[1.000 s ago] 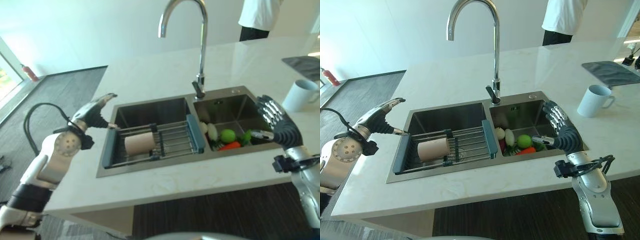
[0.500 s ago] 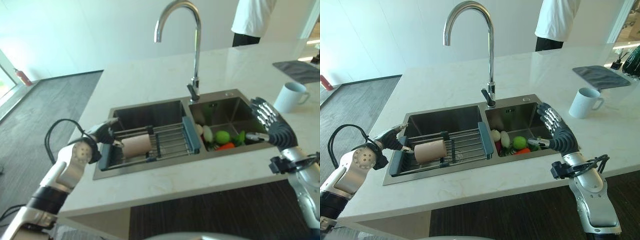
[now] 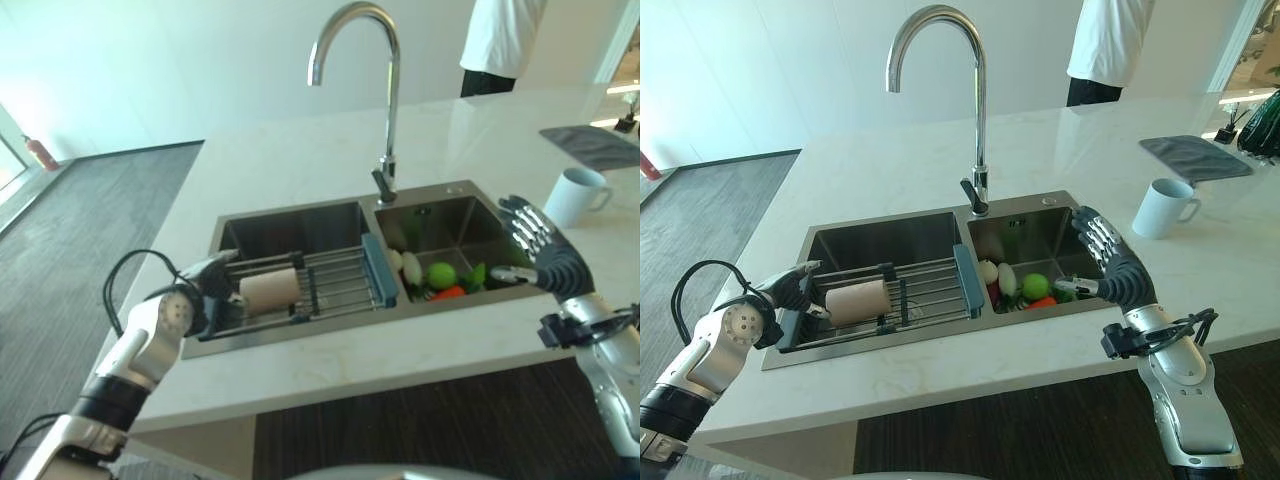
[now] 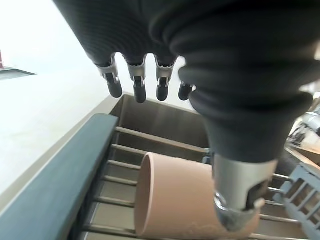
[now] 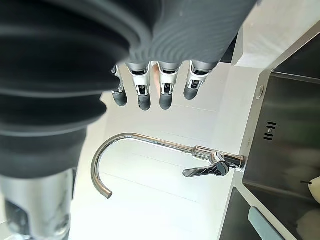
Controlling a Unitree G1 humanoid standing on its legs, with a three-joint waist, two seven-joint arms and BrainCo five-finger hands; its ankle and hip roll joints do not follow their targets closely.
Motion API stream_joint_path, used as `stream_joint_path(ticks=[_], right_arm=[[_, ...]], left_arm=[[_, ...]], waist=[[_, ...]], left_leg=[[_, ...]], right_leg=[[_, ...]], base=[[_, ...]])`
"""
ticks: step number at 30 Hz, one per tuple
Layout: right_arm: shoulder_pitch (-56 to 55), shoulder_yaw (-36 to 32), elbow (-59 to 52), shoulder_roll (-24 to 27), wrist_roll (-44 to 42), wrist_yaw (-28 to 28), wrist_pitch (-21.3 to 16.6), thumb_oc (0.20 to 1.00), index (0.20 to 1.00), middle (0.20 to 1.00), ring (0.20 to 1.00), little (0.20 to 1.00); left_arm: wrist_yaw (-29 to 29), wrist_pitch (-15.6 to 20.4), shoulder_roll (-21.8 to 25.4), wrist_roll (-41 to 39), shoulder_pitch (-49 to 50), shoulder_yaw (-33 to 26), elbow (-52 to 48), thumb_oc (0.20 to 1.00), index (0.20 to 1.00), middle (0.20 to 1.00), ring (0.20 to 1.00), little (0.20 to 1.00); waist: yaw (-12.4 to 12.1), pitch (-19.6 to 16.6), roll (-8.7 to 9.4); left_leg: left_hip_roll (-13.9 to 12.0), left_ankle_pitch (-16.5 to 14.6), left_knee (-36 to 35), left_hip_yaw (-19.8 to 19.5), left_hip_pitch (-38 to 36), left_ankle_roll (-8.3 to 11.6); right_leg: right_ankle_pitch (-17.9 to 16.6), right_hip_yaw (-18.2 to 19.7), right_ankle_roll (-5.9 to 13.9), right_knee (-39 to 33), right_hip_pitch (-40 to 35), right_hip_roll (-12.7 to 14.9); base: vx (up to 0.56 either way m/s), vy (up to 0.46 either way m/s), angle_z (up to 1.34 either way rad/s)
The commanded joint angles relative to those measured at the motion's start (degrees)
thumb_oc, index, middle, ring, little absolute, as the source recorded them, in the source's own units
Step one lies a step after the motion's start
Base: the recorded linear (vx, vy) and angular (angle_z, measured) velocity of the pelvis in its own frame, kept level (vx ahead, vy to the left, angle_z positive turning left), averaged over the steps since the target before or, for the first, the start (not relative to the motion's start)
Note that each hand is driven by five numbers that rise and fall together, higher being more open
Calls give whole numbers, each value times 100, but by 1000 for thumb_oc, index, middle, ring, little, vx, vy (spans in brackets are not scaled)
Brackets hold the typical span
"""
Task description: Place the dishes in the dishwasher.
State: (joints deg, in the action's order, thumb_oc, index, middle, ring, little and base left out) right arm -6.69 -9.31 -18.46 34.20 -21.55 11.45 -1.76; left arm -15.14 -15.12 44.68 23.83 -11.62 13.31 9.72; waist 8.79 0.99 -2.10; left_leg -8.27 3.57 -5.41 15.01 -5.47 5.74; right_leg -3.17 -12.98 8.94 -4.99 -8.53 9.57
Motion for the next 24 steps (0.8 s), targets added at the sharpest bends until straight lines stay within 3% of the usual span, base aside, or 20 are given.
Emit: stream_joint_path(ticks=[1, 24], right_arm=[[712, -46, -119, 151, -229, -12, -204, 1000, 1000, 1000, 1000, 1000], [500, -83, -102, 156, -45, 140, -153, 1000, 1000, 1000, 1000, 1000]], left_arm=[[168, 82, 391, 225, -820, -173, 158, 1000, 1000, 1000, 1000, 1000], [198, 464, 326, 782, -977, 127, 243, 1000, 1000, 1000, 1000, 1000]], waist=[[47, 158, 2], [245, 136, 22]], left_leg=[[-644, -288, 41, 155, -369, 200], [-641, -325, 41, 263, -417, 164]], right_leg=[[159, -17, 344, 9, 26, 359], [109, 215, 371, -1, 95, 355]], base=[[40, 6, -3], [27, -7, -7]])
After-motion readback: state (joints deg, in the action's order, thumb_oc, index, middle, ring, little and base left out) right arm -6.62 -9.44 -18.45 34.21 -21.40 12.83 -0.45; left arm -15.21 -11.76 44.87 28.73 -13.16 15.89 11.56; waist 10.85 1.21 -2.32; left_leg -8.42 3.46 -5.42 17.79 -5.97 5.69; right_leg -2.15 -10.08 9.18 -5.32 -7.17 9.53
